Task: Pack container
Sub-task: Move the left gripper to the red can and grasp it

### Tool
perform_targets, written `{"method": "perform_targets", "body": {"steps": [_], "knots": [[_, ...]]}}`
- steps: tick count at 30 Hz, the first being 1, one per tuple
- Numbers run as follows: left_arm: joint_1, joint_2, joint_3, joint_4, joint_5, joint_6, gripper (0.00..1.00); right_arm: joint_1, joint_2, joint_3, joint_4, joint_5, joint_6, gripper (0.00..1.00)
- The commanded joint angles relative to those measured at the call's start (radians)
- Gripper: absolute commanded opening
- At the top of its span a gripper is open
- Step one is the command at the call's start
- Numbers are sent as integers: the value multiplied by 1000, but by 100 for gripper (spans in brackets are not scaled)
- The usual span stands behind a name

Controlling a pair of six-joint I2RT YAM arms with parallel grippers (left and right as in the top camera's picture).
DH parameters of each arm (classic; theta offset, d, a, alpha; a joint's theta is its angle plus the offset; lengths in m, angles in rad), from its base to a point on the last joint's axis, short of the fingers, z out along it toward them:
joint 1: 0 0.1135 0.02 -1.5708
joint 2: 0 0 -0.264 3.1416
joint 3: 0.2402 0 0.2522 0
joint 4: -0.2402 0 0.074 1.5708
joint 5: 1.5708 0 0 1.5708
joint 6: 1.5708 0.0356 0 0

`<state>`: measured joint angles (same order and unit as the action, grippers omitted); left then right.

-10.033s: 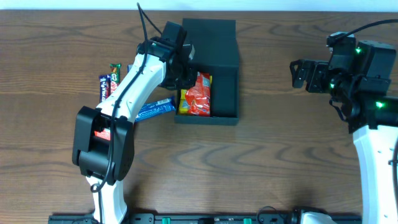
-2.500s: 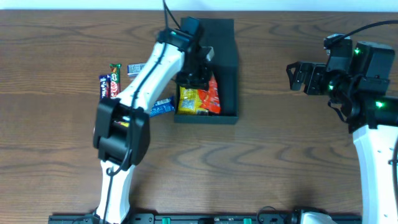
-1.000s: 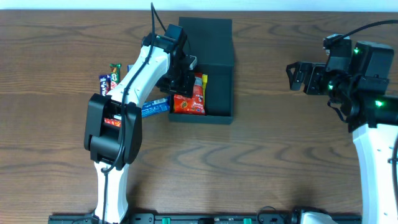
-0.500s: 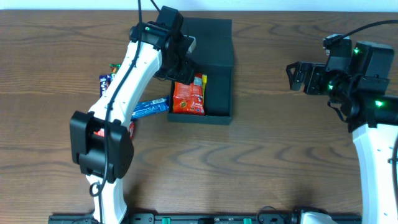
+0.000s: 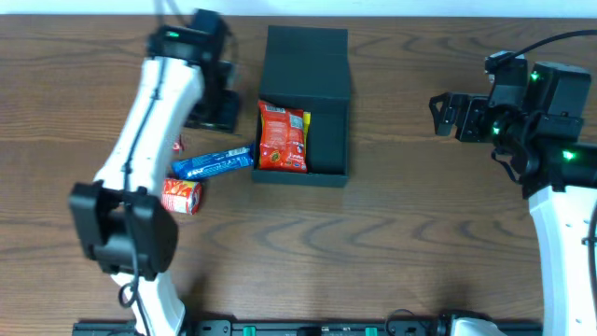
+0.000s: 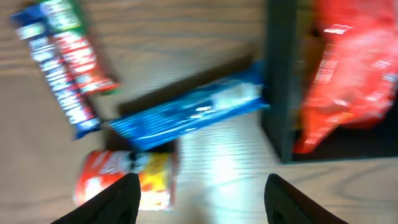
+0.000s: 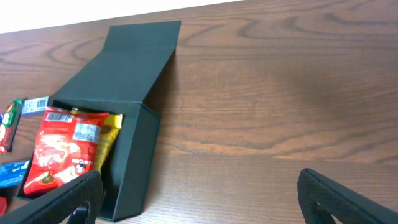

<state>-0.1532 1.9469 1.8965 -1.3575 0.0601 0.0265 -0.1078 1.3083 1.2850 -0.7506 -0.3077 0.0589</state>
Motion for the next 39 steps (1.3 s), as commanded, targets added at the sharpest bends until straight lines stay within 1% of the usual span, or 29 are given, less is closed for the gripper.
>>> {"method": "perform_targets", "body": {"steps": [1, 3, 7, 9, 10, 12, 15, 16, 19, 20, 21, 22, 24, 26, 27, 29, 32, 34, 39], "knots": [[68, -109, -17, 1, 5, 5, 68, -2, 3, 3, -1, -11, -8, 99], [94, -169, -78, 13, 1, 3, 69, -2, 3, 3, 0, -11, -8, 99], [152, -299, -282, 37, -68, -79, 69, -2, 3, 3, 0, -11, -8, 99], [208, -362, -400, 78, -60, -62, 69, -2, 3, 3, 2, -11, -8, 99], [230, -382, -437, 99, -43, -36, 70, -2, 3, 3, 2, -11, -8, 99], [278, -414, -496, 129, -16, -36, 70, -2, 3, 3, 2, -11, -8, 99], [341, -418, -540, 129, 7, -122, 70, -2, 3, 3, -2, -11, -8, 99], [350, -418, -551, 130, 11, -149, 72, -2, 3, 3, -2, -11, -8, 99], [357, -417, -587, 133, 12, -305, 81, -2, 3, 3, -2, -11, -8, 99], [357, -417, -602, 133, 16, -390, 85, -2, 3, 3, -2, -11, -8, 99], [356, -417, -620, 134, 28, -481, 87, -2, 3, 3, -2, -11, -8, 99], [356, -417, -632, 137, 40, -545, 87, -2, 3, 3, -2, -12, -7, 99], [356, -417, -661, 143, 60, -715, 87, -2, 3, 3, -2, -16, -7, 99], [356, -417, -688, 148, 81, -852, 90, -2, 3, 3, -2, -15, -7, 99], [356, -417, -698, 148, 89, -919, 95, -2, 3, 2, -3, -16, -7, 99], [356, -417, -725, 166, 98, -1037, 96, -2, 3, 2, -6, -16, -8, 99], [355, -417, -766, 216, 110, -1135, 95, -2, 3, 1, -17, -15, -8, 99], [355, -417, -796, 283, 116, -1177, 95, -2, 3, 1, -26, -15, -8, 99], [323, -415, -833, 439, 114, -1180, 95, -2, 5, -10, -32, -15, -8, 99]]}}
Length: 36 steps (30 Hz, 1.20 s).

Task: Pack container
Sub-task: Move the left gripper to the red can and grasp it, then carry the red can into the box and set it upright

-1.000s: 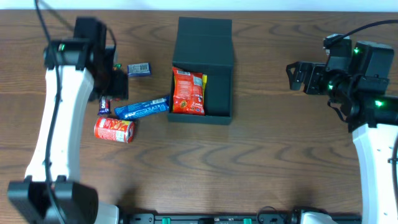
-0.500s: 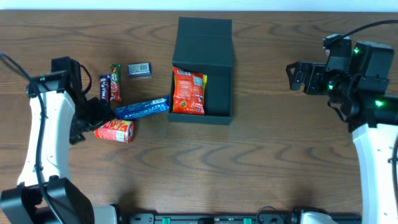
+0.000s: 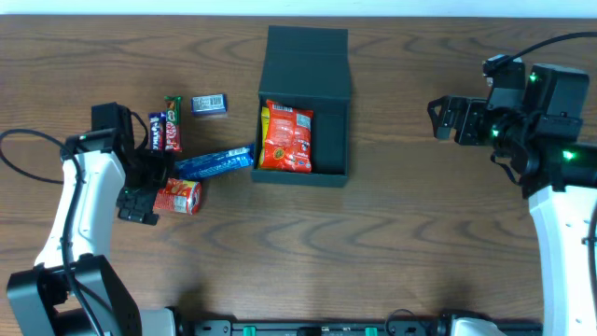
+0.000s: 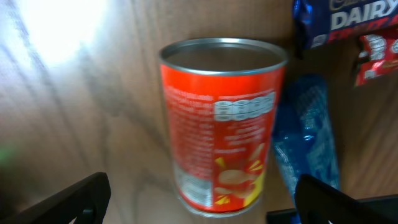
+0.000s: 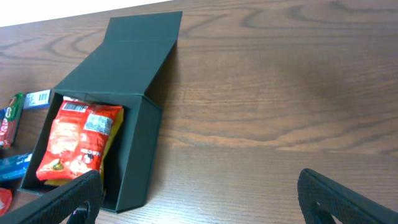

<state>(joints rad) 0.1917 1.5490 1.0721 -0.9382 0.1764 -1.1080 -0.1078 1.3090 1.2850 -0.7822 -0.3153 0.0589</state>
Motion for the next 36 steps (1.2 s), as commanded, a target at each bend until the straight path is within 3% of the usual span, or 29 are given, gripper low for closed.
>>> {"method": "perform_targets", "body": {"steps": [1, 9, 26, 28, 33, 36], "knots": [[-39, -16, -10, 38, -9, -46, 95, -2, 6, -12, 0, -7, -8, 99], [-143, 37, -10, 53, -79, -83, 95, -2, 30, -12, 3, -8, -8, 99], [-145, 187, -10, 45, -104, -111, 95, -2, 31, -12, 3, -8, -7, 99], [-145, 190, -10, 45, -107, -111, 100, -2, 31, -12, 3, -8, -7, 99], [-145, 190, -10, 46, -118, -106, 67, -2, 31, -12, 4, -7, -7, 99], [-145, 190, -10, 46, -124, -103, 60, -2, 31, -12, 4, -8, -7, 99]]}}
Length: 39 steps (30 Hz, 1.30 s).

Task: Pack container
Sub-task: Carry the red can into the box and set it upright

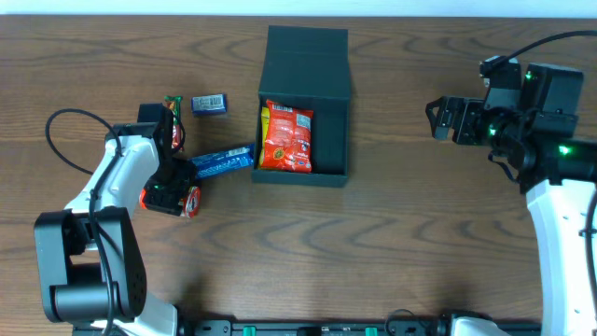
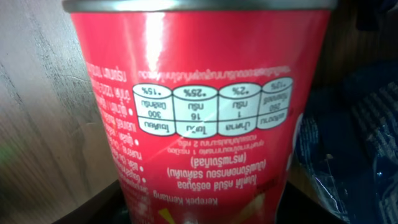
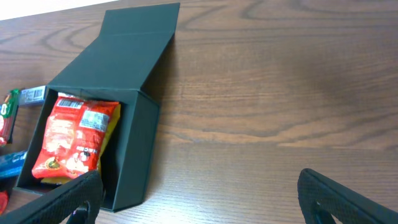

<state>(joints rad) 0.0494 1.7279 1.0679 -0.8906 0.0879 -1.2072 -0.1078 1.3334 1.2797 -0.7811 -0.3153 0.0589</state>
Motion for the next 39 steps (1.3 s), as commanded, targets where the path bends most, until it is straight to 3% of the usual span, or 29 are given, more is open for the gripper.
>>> {"method": "perform_targets", "body": {"steps": [1, 6, 8, 14, 19, 29, 33, 39], "knots": [[-2, 11, -5, -2, -35, -4, 60, -2, 6, -7, 3, -8, -7, 99], [-2, 11, -5, -1, -37, 39, 61, -2, 6, -7, 3, -8, -7, 99], [-2, 11, -5, 2, -35, 74, 57, -2, 6, -7, 3, -7, -7, 99], [-2, 11, 17, -2, -39, 256, 53, -2, 6, -7, 4, -7, -8, 99], [-2, 11, 84, -68, -47, 367, 38, -2, 6, -7, 4, -7, -8, 99], [-13, 11, 287, -180, -76, 469, 27, -2, 6, -7, 5, -7, -8, 99], [-60, 11, 378, -155, -70, 533, 21, -9, 6, -6, 7, -7, -8, 99], [-219, 11, 484, -39, -69, 646, 21, -65, 6, -7, 8, -8, -7, 99]]}}
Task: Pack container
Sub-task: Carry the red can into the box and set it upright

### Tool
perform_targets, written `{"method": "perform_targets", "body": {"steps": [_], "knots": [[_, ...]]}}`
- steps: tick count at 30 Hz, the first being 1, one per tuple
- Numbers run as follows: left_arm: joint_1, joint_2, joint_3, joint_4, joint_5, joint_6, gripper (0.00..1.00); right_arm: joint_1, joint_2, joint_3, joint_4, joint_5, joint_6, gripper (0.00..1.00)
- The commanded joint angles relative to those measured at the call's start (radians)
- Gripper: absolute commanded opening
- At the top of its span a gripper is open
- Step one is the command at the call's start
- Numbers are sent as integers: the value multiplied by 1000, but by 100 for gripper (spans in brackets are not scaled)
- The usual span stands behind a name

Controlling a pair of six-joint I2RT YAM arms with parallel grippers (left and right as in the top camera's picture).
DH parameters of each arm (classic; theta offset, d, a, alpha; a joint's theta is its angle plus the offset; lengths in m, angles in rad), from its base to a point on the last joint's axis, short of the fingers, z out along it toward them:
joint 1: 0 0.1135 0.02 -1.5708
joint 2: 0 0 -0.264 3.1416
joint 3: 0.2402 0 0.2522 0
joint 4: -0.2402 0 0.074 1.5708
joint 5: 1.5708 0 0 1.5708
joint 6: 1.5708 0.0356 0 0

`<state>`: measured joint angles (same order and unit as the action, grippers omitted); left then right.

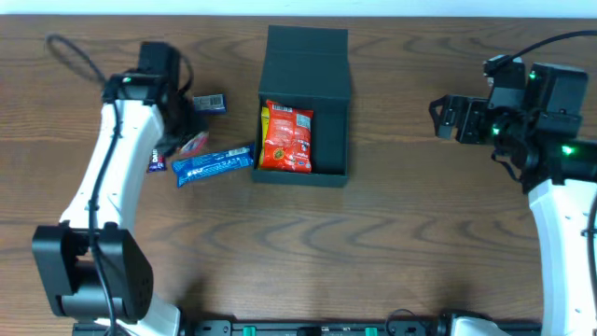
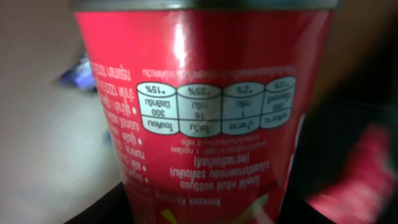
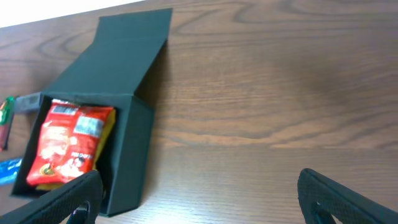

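A red snack can fills the left wrist view, with my left gripper shut on it. From overhead the left gripper holds the can above the table, left of the open black box. A red snack bag lies in the box, over something yellow. A blue packet lies on the table between gripper and box. My right gripper is open over bare wood, far right of the box; overhead shows the right gripper there too.
A small blue bar lies behind the left gripper. Part of a dark chocolate bar shows beside the left arm. The box's lid lies flat toward the back edge. Wooden table extends in front and to the right.
The can lay on the table in front of the blue packet with my left gripper round it. Now the can is off the table, farther back and level with the box. The right arm stayed put.
My left gripper was open at the back, beside the box. Then it stood open left of the lying can, and after that close around the can on the table. Now it holds the can raised beside the box. The right gripper stayed open throughout.
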<state>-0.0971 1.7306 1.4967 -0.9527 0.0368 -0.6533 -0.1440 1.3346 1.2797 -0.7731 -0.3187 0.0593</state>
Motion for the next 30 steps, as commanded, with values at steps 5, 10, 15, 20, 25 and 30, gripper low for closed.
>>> {"method": "perform_targets", "body": {"steps": [5, 10, 15, 20, 25, 30], "knots": [[-230, 9, 85, 131, -1, 196, 27, -53, 5, -7, -5, -19, -8, 99], [-356, 51, 93, 195, 79, 229, 28, -56, 5, -6, -5, -23, -8, 99], [-456, 182, 219, 106, 77, 288, 27, -68, 5, -6, -23, -26, -9, 99], [-507, 285, 336, 14, 26, 299, 28, -74, 5, -6, -62, -30, -9, 99], [-515, 337, 346, -5, 95, 301, 28, -74, 5, -6, -82, -30, -9, 99], [-520, 352, 346, -23, 137, 286, 30, -74, 5, -6, -82, -30, -16, 99]]}}
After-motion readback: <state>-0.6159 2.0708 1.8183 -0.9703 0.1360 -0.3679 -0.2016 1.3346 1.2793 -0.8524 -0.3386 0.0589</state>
